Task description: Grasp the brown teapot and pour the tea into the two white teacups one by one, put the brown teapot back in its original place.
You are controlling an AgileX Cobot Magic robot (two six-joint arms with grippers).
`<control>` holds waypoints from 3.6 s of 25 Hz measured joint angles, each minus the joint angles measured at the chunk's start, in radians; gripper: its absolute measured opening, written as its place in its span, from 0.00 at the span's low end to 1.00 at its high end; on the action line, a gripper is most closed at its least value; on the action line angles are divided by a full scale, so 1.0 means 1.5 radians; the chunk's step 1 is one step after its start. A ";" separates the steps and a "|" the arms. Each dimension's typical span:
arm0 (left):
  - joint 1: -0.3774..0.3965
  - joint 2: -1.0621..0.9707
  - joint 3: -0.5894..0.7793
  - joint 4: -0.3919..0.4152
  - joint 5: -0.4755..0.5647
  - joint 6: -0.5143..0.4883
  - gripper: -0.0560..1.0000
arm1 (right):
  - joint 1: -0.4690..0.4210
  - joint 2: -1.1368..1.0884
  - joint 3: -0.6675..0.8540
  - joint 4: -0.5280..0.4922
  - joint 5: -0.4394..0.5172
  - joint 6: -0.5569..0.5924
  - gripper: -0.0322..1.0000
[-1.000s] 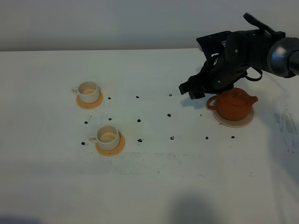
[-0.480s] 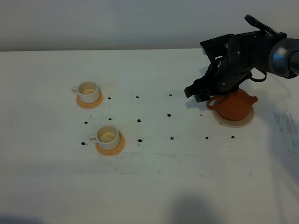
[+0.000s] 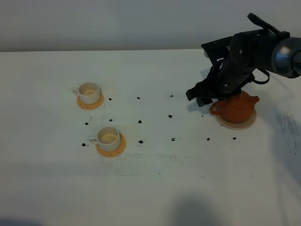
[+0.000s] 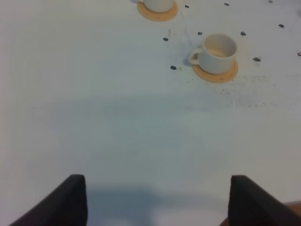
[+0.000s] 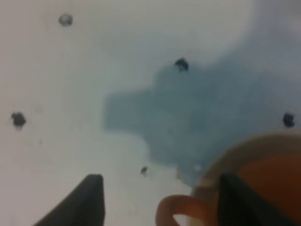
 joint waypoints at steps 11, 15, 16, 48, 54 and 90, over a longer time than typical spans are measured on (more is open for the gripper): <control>0.000 0.000 0.000 0.000 0.000 0.000 0.62 | 0.001 -0.001 0.000 0.003 0.019 -0.007 0.52; 0.000 0.000 0.000 0.000 0.000 0.000 0.62 | 0.001 -0.001 0.000 0.009 0.027 -0.013 0.52; 0.000 0.000 0.000 0.000 0.000 0.000 0.62 | 0.001 -0.002 0.000 0.010 0.031 -0.016 0.52; 0.000 0.000 0.000 0.000 0.001 0.000 0.62 | 0.003 -0.022 0.000 0.012 0.118 -0.036 0.52; 0.000 0.000 0.000 0.000 0.001 0.000 0.62 | 0.004 -0.023 0.000 0.010 0.136 -0.036 0.52; 0.000 0.000 0.000 0.000 0.001 0.000 0.62 | 0.069 -0.202 0.207 0.008 -0.136 -0.037 0.52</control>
